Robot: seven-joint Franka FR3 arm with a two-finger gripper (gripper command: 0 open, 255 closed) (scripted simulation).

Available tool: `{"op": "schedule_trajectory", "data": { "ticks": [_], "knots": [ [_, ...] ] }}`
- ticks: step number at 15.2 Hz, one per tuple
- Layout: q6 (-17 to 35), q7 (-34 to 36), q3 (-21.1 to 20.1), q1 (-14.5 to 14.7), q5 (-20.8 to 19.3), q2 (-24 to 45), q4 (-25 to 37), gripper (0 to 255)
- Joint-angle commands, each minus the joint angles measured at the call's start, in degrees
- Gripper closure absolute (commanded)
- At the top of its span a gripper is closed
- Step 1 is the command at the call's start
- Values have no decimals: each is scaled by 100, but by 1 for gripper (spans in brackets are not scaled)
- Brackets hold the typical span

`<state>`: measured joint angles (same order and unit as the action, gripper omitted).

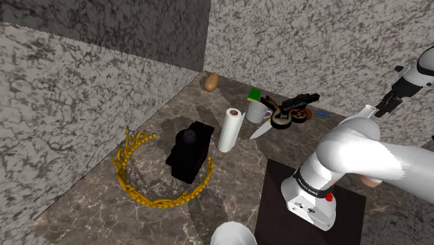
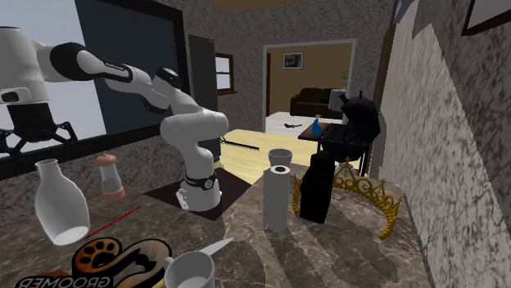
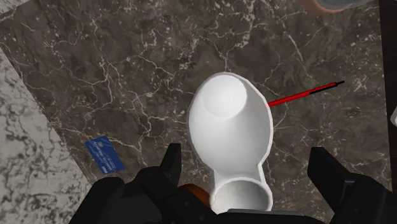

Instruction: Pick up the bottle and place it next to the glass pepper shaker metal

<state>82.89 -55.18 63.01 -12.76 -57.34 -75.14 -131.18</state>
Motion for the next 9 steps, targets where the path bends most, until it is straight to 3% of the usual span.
{"op": "schedule_trajectory", "data": {
  "ticks": [1,9],
  "knots": [
    [-203,-39,-241,54,218,110,242,0],
    [-290,-60,-334,82,304,165,360,0]
  ]
}}
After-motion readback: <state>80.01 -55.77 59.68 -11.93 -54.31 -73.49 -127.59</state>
